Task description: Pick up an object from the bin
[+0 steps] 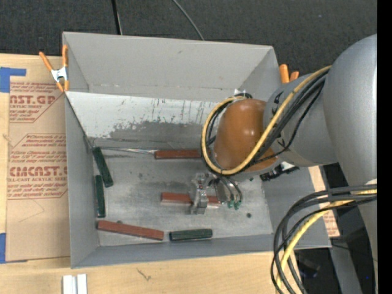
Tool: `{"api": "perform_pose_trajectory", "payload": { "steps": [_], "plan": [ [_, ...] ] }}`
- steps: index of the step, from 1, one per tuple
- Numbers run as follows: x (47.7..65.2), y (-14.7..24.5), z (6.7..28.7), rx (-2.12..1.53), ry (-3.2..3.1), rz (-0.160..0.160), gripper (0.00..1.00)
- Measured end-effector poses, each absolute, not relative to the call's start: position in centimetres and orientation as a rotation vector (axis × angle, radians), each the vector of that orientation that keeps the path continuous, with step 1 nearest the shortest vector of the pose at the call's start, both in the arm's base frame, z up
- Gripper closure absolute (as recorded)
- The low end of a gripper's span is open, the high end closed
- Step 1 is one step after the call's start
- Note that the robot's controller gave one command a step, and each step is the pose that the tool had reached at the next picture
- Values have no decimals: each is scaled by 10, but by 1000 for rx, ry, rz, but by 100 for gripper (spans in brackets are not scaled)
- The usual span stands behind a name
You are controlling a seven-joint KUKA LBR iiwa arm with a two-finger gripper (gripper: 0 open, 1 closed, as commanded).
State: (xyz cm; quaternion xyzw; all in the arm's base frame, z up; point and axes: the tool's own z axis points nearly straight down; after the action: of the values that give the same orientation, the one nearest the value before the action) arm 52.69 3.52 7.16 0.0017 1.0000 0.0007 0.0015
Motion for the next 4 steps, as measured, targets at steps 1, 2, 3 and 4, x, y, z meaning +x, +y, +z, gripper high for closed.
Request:
{"api": "perform_pose_trajectory", "payload": {
  "steps": [1,2,3,4],
  "plan": [
    [527,35,72,6,3139,3,100],
    [516,36,84,190,3136,2,100],
    [532,120,150,43,3141,0,0],
    [535,129,157,29,3139,3,0]
  ]
}}
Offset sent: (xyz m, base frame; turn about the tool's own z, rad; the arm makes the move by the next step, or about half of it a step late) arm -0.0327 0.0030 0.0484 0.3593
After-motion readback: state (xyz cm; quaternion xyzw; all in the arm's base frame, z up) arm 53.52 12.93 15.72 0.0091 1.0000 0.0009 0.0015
